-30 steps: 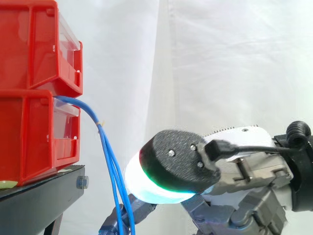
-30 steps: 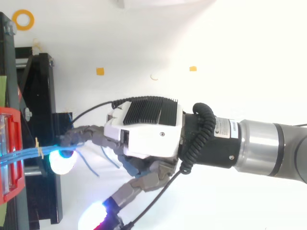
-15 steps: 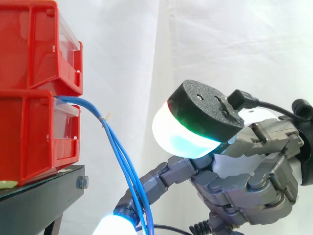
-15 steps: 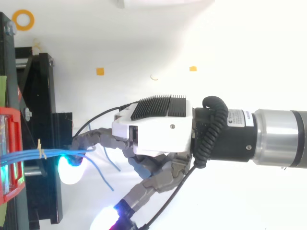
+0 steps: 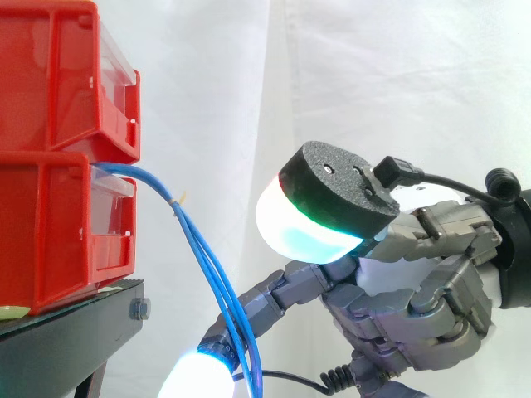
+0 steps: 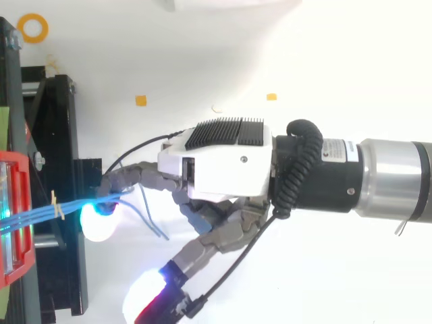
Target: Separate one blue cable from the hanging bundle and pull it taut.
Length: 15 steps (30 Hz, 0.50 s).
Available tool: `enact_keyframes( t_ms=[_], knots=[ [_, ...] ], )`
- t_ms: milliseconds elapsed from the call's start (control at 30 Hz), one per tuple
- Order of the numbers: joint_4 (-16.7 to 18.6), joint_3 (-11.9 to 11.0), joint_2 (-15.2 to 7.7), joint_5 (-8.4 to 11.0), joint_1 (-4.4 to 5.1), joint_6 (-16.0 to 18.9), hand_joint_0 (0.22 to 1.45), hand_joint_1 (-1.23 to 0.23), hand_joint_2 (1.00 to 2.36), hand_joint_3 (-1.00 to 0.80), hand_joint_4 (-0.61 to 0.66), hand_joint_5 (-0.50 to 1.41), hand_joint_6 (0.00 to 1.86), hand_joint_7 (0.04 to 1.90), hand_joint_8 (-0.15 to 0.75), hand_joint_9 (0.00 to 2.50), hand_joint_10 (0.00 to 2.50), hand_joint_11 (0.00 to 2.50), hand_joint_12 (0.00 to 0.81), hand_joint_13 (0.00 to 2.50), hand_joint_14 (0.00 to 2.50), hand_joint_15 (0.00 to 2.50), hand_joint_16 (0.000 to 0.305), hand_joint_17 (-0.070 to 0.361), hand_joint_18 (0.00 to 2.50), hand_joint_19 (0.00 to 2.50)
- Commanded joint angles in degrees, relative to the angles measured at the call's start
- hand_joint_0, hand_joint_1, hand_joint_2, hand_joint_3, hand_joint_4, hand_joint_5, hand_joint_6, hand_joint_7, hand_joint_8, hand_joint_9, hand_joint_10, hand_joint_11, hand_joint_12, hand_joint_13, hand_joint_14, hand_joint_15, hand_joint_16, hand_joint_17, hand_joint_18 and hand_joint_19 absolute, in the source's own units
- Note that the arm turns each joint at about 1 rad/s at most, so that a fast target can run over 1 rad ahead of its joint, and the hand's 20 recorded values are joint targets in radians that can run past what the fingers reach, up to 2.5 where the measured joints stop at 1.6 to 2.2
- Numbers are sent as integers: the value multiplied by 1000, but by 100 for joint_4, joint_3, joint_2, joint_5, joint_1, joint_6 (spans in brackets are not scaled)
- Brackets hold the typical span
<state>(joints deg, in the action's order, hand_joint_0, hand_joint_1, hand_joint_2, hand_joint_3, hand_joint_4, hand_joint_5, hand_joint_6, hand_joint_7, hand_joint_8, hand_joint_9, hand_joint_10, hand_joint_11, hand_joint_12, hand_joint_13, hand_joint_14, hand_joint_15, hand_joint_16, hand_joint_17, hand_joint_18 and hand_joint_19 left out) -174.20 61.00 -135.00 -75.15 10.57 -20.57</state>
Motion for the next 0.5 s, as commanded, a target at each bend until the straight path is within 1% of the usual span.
enact_keyframes(
  t_ms=[0, 100, 200, 267, 433, 467],
  knots=[
    [0, 0, 0, 0, -72, 70, 359, -757, 1000, -500, 352, -166, 502, 734, 275, 2152, 1284, 1305, 416, 2056, 649, 1416, 87, 195, 1780, 683],
    [0, 0, 0, 0, -125, 185, 360, -757, 1000, -500, 354, -166, 502, 733, 274, 2151, 1277, 1306, 415, 2057, 643, 1420, 86, 194, 1775, 680],
    [-9, 0, 0, 0, -152, 228, 360, -758, 1000, -500, 353, -166, 502, 733, 274, 2150, 1273, 1305, 415, 2057, 642, 1421, 86, 194, 1771, 682],
    [-9, 0, 0, 0, -187, 272, 361, -755, 1000, -500, 351, -166, 502, 731, 276, 2151, 1273, 1306, 424, 2058, 642, 1421, 86, 194, 1769, 683],
    [0, 0, 0, 9, -213, 343, 363, -753, 1000, -500, 352, -165, 502, 737, 273, 2151, 1268, 1308, 414, 2057, 641, 1422, 86, 193, 1761, 685],
    [0, 0, 0, 0, -213, 369, 363, -756, 1000, -500, 353, -165, 503, 734, 274, 2152, 1266, 1312, 423, 2061, 639, 1416, 86, 193, 1760, 684]
  ],
)
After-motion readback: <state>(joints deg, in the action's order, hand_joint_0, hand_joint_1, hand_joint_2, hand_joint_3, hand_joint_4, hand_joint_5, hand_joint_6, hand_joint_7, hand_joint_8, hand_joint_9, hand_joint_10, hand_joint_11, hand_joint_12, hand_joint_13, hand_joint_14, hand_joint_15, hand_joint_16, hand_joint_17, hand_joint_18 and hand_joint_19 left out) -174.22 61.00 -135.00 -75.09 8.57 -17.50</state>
